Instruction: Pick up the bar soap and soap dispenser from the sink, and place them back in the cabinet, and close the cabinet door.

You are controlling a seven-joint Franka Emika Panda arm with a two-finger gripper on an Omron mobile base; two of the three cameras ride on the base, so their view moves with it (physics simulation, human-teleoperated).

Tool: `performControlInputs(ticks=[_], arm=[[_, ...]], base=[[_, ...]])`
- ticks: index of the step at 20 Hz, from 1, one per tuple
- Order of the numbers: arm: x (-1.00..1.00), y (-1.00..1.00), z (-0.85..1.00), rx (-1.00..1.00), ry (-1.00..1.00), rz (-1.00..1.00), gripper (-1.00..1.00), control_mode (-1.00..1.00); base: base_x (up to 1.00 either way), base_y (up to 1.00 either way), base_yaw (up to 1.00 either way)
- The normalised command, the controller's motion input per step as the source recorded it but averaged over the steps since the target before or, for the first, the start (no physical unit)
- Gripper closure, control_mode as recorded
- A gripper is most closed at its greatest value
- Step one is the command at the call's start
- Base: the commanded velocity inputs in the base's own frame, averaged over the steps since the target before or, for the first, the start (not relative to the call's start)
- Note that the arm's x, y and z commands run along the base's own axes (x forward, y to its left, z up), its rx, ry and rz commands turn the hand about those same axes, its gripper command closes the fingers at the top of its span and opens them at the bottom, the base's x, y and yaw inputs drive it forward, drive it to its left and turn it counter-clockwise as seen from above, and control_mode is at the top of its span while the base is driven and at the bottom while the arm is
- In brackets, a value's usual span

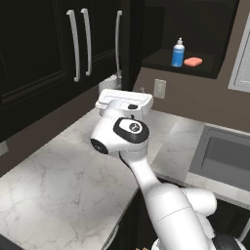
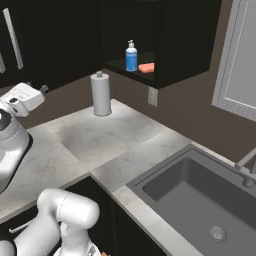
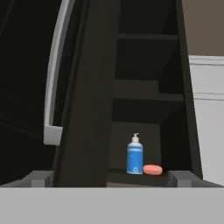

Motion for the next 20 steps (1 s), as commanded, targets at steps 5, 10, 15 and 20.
performControlInputs(ticks=[5, 10, 15, 20], arm=[[0.0, -0.59, 0.0, 0.0, -0.04, -0.08, -1.0, -1.0], [0.0, -0.58, 0.0, 0.0, -0.03, -0.08, -1.0, -1.0], [0.0, -0.56, 0.0, 0.0, -0.01, -0.08, -1.0, -1.0], [0.0, -0.54, 0.0, 0.0, -0.01, -0.07, -1.0, -1.0]], base=[[0.0, 0.0, 0.0], [0.0, 0.0, 0.0], [0.0, 0.0, 0.0], [0.0, 0.0, 0.0]])
